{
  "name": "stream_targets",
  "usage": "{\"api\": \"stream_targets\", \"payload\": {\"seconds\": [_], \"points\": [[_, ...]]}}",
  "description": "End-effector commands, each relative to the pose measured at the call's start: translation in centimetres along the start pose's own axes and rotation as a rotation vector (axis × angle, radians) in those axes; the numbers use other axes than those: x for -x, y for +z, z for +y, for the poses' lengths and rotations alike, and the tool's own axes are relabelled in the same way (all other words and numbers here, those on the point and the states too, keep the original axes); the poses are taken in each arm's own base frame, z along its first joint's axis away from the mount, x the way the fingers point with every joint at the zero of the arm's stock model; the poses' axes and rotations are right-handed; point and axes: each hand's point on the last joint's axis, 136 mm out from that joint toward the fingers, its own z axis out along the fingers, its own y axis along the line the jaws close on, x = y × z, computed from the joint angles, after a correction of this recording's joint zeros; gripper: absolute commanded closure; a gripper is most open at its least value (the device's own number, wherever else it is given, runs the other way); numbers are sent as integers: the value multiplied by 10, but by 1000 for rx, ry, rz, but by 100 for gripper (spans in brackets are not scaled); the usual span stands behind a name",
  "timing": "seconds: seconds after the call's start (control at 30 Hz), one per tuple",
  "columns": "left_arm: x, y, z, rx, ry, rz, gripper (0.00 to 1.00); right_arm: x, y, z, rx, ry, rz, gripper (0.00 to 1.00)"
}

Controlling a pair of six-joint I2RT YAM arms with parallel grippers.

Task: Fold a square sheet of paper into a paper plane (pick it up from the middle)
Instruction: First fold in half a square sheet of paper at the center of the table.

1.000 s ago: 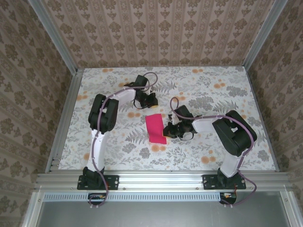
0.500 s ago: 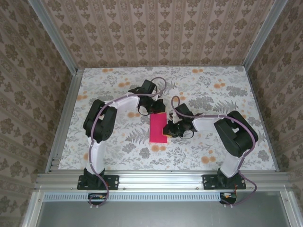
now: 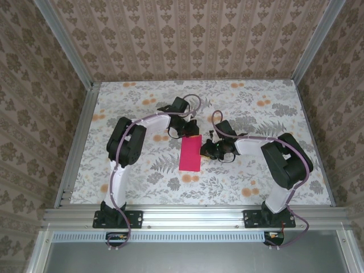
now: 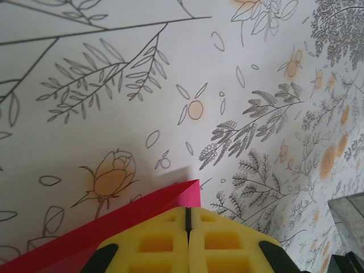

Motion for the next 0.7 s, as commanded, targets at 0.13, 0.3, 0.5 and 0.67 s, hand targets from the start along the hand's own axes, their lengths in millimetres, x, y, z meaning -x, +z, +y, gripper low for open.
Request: {"api": "stream_targets", "payload": {"seconds": [0.13, 0.3, 0.5, 0.67], "points": [[3, 7, -10, -49, -10, 13, 96, 23, 2, 14, 37, 8, -49, 88], [1, 12, -13, -75, -19, 28, 97, 26, 11, 15, 48, 15, -31, 89], [-6, 20, -5, -61, -45, 49, 97, 22, 23, 7, 38, 34, 6, 89], [-14, 25, 16, 17, -80, 73, 98, 16, 26, -1, 16, 41, 21, 89]]}}
